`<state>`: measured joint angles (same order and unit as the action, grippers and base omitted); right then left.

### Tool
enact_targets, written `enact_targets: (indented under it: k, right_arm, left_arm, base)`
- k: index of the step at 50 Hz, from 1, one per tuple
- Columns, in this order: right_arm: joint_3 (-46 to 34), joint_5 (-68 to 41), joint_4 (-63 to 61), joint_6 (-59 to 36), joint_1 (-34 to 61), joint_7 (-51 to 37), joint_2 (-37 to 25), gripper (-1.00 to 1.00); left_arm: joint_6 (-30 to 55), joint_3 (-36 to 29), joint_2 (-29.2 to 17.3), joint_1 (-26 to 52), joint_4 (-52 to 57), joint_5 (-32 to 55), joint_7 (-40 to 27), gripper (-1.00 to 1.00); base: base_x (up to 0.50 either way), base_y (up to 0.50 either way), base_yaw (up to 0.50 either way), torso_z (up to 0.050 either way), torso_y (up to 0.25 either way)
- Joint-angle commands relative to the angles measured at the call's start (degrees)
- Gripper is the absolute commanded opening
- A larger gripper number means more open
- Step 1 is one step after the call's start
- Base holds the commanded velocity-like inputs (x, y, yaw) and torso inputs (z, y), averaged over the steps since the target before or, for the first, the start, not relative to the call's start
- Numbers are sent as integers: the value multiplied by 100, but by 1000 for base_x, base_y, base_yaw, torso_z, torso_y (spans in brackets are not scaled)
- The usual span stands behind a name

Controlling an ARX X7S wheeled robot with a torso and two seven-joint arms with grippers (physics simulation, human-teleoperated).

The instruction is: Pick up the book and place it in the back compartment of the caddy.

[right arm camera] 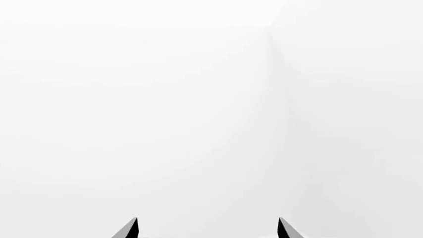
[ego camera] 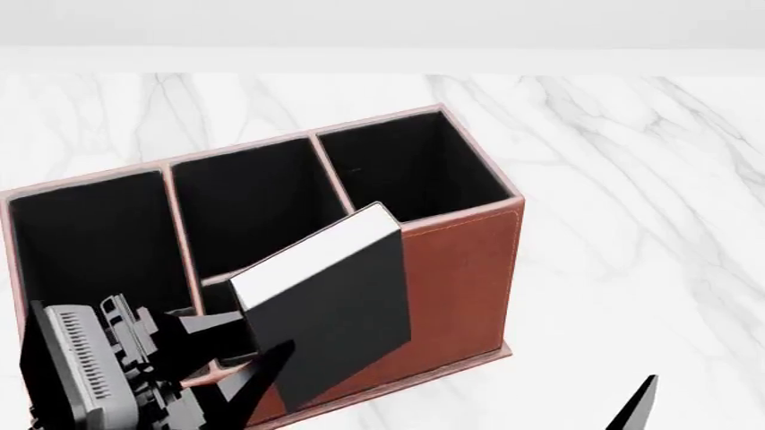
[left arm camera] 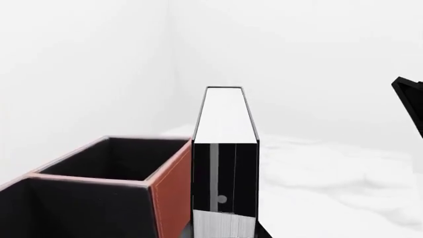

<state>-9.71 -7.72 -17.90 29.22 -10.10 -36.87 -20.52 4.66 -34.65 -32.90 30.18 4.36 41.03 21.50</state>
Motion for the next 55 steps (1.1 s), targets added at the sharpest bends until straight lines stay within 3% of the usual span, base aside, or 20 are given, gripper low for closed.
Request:
enact_targets:
  k: [1,22,35,55]
  right_arm:
    - [-25,68,25,7,18,-25,8,100]
    - [-36,54,69,83,38,-54,1,100]
    - [-55,40,162,69,100,-63,1,100]
    - [-92,49,223,77,134,-77,-7,100]
  left_arm:
    - [-2,166,-67,60,207,294,-15,-100]
    - [991,-116,-638,661,487,941,821,-100]
    - [1221,-249,-697,1193,-185,1203,1981,-100]
    - [750,-80,-514,1271,-878,955,2061,-100]
  base:
    - [0,0,0,0,0]
    - [0,0,0,1,1]
    - [0,0,0,0,1]
    - [0,0,0,0,1]
